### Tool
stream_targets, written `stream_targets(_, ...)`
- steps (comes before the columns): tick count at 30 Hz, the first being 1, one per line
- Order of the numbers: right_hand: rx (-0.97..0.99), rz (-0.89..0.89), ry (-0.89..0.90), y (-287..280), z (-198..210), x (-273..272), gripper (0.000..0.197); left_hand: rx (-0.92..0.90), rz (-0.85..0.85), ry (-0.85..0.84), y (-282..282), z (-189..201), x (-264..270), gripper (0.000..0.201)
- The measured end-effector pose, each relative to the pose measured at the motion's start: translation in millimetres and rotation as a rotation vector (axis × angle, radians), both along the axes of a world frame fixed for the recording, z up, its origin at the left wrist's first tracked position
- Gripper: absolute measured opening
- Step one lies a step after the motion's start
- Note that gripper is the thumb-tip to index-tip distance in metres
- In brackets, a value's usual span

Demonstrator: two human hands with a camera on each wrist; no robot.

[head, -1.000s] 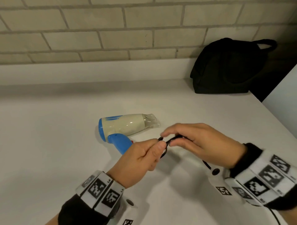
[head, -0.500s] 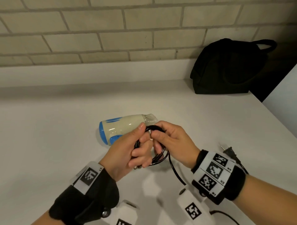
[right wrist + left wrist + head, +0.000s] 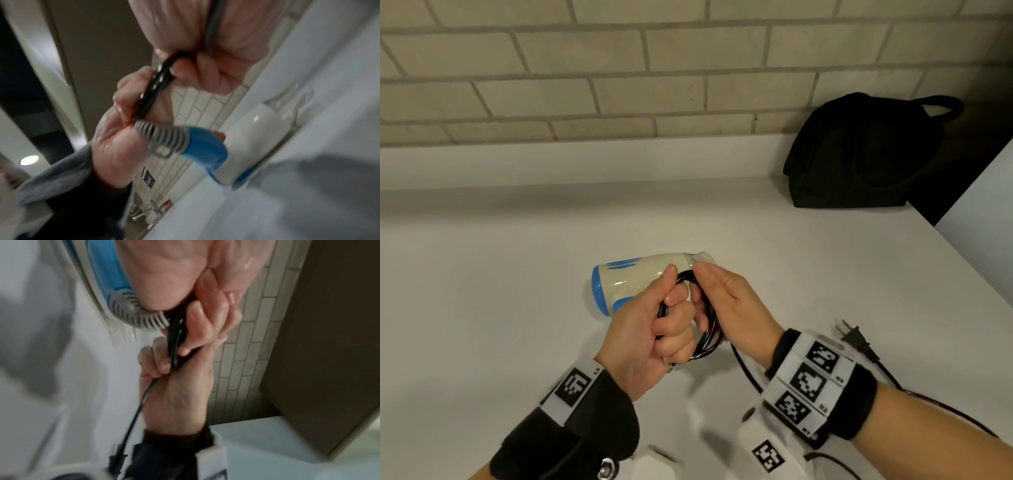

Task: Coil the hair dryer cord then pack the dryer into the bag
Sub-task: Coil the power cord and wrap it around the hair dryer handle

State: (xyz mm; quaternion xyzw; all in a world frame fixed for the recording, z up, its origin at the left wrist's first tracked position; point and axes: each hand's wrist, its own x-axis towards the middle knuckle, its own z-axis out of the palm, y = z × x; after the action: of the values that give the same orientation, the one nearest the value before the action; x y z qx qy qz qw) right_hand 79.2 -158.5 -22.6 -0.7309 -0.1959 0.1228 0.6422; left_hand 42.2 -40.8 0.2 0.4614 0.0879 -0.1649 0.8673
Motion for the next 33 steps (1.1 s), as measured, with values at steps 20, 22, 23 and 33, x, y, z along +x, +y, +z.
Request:
stream_targets(20,-1.057,0.127,-0.934,-97.7,-25.3,-12.9,0.021,0.023,0.482,-0.162,31.2,11.4,7.0,0.046)
stream_targets(22,-1.022,0.100,-0.895,-92.9,-30.3,-11.7,0.048,0.115,0.476,-0.203,22.9,9.1,5.9,0.045)
stream_targets(23,-1.015,0.085,-0.913,-88.1,-30.0,-12.2,0.055,0.173,0.466,-0.237,17.2,7.9,5.7,0.045)
stream_targets(33,-0.812,0.283,-1.059,-48.4,2.8,-38.1,0.023,0.860,-0.195,-0.563,-17.0,-26.7,-7.7,0.042)
